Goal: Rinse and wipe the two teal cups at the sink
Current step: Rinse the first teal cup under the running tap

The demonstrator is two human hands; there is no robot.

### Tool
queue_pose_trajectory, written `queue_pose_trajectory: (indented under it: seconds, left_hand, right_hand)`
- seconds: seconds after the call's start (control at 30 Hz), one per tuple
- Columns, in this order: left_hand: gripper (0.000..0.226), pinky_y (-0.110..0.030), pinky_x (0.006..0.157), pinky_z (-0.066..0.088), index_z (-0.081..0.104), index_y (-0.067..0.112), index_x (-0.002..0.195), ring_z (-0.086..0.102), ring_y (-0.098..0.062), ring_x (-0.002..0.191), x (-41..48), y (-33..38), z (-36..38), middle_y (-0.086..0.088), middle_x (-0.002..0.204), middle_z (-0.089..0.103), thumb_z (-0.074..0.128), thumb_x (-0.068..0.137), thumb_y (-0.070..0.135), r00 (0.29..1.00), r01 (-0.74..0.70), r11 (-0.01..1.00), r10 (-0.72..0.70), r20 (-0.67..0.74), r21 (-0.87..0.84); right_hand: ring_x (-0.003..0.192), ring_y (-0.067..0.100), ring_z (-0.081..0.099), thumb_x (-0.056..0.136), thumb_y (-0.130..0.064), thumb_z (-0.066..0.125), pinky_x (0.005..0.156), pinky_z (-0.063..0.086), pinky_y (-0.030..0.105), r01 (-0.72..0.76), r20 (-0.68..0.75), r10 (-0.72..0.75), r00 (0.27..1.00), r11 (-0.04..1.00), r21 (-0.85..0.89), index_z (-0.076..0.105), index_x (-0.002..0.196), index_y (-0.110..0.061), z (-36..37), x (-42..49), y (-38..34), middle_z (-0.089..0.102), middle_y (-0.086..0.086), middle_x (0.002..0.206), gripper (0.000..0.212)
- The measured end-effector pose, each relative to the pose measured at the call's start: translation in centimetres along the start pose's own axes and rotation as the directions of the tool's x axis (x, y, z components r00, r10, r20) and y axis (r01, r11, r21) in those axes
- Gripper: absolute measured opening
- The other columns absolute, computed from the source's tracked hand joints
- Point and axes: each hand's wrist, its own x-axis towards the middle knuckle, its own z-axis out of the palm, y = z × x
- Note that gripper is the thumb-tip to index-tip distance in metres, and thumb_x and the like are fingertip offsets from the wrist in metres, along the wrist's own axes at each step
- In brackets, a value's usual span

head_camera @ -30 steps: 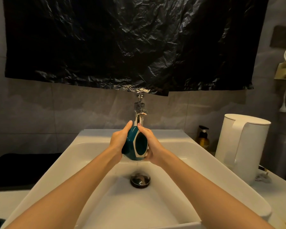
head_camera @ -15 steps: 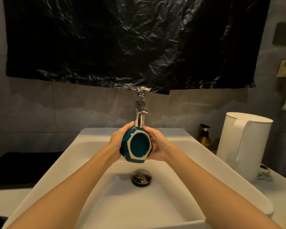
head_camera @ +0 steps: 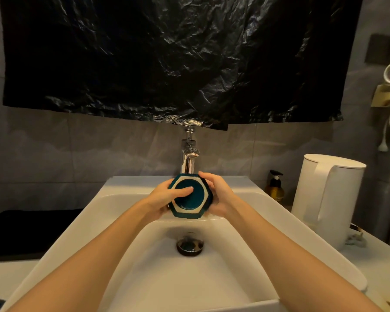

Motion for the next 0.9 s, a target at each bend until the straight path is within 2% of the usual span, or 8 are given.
queue_pose_trajectory:
  seconds: [0.13, 0.23, 0.37, 0.5, 0.6, 0.67, 0.77, 0.9]
  left_hand:
    - [0.035, -0.039, 0.083, 0.055, 0.06, 0.013, 0.116, 0.066, -0.026, 0.101, -0.1, 0.2, -0.9, -0.011, 0.11, 0.069, 0.069, 0.084, 0.023, 1.0, 0.0, 0.985, -0.004, -0.022, -0.174]
    - [0.03, -0.036, 0.075, 0.057, 0.061, 0.015, 0.111, 0.067, -0.024, 0.093, -0.2, 0.4, -1.4, -0.009, 0.107, 0.07, 0.067, 0.085, 0.027, 0.998, 0.018, 0.965, -0.034, -0.058, -0.263]
    - [0.033, -0.037, 0.082, 0.055, 0.06, 0.014, 0.114, 0.066, -0.025, 0.097, -0.2, 0.3, -1.5, -0.01, 0.11, 0.069, 0.067, 0.085, 0.027, 0.998, 0.033, 0.967, -0.044, -0.038, -0.251]
    - [0.035, -0.036, 0.079, 0.057, 0.059, 0.014, 0.118, 0.067, -0.025, 0.098, -0.5, 0.2, -0.8, -0.01, 0.111, 0.07, 0.067, 0.085, 0.026, 0.999, 0.054, 0.981, -0.054, 0.008, -0.188]
    - [0.034, -0.034, 0.076, 0.055, 0.059, 0.013, 0.117, 0.067, -0.023, 0.094, -0.7, 0.5, -1.0, -0.01, 0.107, 0.07, 0.066, 0.086, 0.025, 0.997, 0.071, 0.967, -0.074, -0.001, -0.247]
    - [0.025, -0.034, 0.071, 0.051, 0.061, 0.013, 0.109, 0.064, -0.023, 0.089, -0.8, 0.9, -1.4, -0.009, 0.099, 0.069, 0.064, 0.087, 0.025, 0.99, 0.117, 0.927, -0.139, -0.036, -0.355]
    - [0.023, -0.036, 0.071, 0.048, 0.062, 0.014, 0.103, 0.06, -0.025, 0.09, -0.8, 1.2, -2.1, -0.009, 0.099, 0.067, 0.065, 0.085, 0.027, 0.972, 0.155, 0.855, -0.222, -0.079, -0.494]
    - [0.021, -0.035, 0.072, 0.049, 0.063, 0.013, 0.1, 0.061, -0.025, 0.088, -0.7, 1.2, -2.0, -0.009, 0.096, 0.068, 0.066, 0.085, 0.028, 0.965, 0.196, 0.863, -0.255, -0.066, -0.465]
  right_hand:
    - [0.096, 0.029, 0.064, 0.094, -0.019, 0.05, 0.087, 0.051, 0.042, 0.035, 0.13, -0.049, 0.99, 0.994, 0.107, 0.062, 0.113, -0.005, -0.5, 0.2, -0.1, 0.07, 0.013, 0.097, 0.027]
    - [0.098, 0.024, 0.064, 0.096, -0.017, 0.047, 0.085, 0.051, 0.038, 0.096, 0.241, -0.113, 0.964, 0.992, 0.079, 0.061, 0.122, -0.012, -0.2, 0.1, -0.1, 0.068, 0.009, 0.107, 0.03]
    - [0.092, 0.022, 0.069, 0.095, -0.033, 0.056, 0.07, 0.058, 0.032, 0.122, 0.069, -0.119, 0.99, 0.992, -0.04, 0.062, 0.119, -0.013, 1.3, 1.0, 0.6, 0.072, 0.008, 0.103, 0.032]
    - [0.083, 0.022, 0.07, 0.088, -0.048, 0.061, 0.065, 0.057, 0.032, 0.041, -0.045, -0.045, 0.998, 0.996, -0.082, 0.067, 0.109, -0.015, 1.6, 1.1, 0.9, 0.075, 0.007, 0.089, 0.039]
    - [0.094, 0.024, 0.068, 0.091, -0.038, 0.06, 0.076, 0.056, 0.035, 0.03, 0.045, -0.03, 0.999, 1.0, -0.007, 0.066, 0.116, -0.013, 1.1, 0.7, 0.6, 0.074, 0.008, 0.101, 0.036]
    - [0.104, 0.024, 0.063, 0.096, -0.023, 0.053, 0.089, 0.052, 0.036, 0.089, 0.157, -0.102, 0.982, 0.992, 0.086, 0.059, 0.127, -0.012, 1.1, 0.4, 0.4, 0.067, 0.01, 0.116, 0.033]
    - [0.112, 0.023, 0.057, 0.097, -0.007, 0.044, 0.098, 0.045, 0.033, 0.169, 0.284, -0.203, 0.937, 0.976, 0.137, 0.056, 0.126, -0.011, 1.3, 0.1, 0.0, 0.062, 0.011, 0.122, 0.031]
    - [0.103, 0.022, 0.062, 0.099, -0.021, 0.049, 0.085, 0.052, 0.032, 0.167, 0.164, -0.18, 0.97, 0.981, 0.094, 0.064, 0.111, -0.015, 2.5, 0.3, 0.3, 0.067, 0.011, 0.113, 0.02]
